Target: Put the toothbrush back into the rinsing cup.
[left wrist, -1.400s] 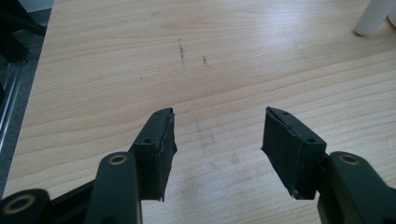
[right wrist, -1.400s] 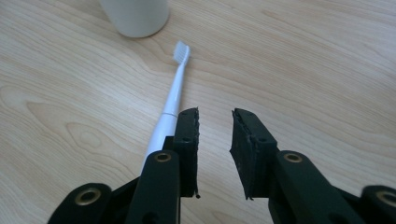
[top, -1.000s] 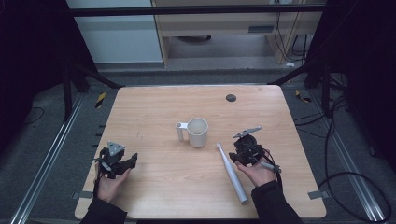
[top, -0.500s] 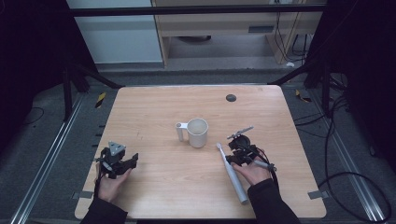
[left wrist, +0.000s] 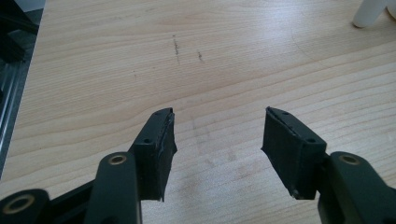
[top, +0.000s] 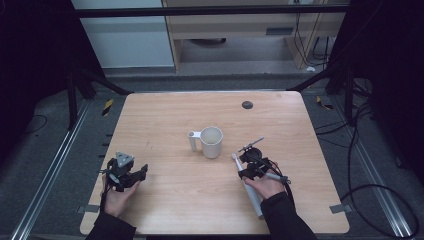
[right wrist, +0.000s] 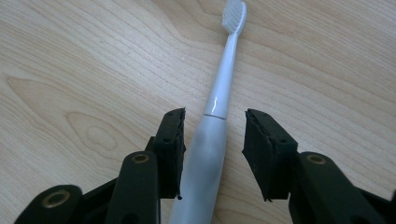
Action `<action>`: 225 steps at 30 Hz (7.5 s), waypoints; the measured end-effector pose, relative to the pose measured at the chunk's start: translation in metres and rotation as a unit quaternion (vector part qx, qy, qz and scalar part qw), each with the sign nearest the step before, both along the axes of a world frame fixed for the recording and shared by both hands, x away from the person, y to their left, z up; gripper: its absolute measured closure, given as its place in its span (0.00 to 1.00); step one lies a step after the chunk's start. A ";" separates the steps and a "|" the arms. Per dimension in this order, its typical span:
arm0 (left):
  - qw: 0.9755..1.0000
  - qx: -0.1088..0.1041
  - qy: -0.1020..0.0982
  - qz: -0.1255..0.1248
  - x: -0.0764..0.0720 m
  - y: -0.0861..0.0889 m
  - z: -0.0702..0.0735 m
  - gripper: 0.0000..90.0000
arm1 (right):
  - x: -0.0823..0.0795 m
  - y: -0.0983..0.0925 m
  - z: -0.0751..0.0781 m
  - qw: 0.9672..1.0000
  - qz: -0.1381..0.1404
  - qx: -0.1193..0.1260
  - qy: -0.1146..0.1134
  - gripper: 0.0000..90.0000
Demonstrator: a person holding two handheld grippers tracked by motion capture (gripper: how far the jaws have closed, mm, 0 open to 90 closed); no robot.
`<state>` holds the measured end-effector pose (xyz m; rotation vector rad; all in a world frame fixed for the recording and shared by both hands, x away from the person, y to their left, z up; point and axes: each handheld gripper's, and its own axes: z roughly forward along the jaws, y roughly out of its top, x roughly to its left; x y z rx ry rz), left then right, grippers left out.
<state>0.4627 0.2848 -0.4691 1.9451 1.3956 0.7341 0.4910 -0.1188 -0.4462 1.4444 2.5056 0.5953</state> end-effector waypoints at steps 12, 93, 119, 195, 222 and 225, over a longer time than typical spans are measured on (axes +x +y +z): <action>1.000 0.001 0.001 -0.001 0.000 0.000 0.000 0.47 | 0.001 0.001 -0.011 1.000 -0.002 -0.006 0.019 0.65; 1.000 -0.003 -0.002 0.002 0.000 0.001 0.000 0.47 | -0.012 -0.030 0.067 0.962 -0.065 0.162 -0.211 0.76; 1.000 -0.006 -0.006 0.003 0.000 0.002 0.001 0.47 | 0.027 -0.006 0.113 0.916 -0.089 0.237 -0.310 0.76; 1.000 -0.011 -0.009 0.005 0.000 0.004 0.002 0.47 | 0.081 0.070 0.072 0.927 -0.074 0.241 -0.278 0.75; 1.000 -0.010 -0.009 0.004 0.000 0.004 0.002 0.47 | 0.087 0.080 0.038 0.947 -0.074 0.207 -0.233 0.75; 1.000 -0.010 -0.009 0.004 0.000 0.004 0.002 0.47 | 0.087 0.080 0.035 0.949 -0.074 0.202 -0.232 0.75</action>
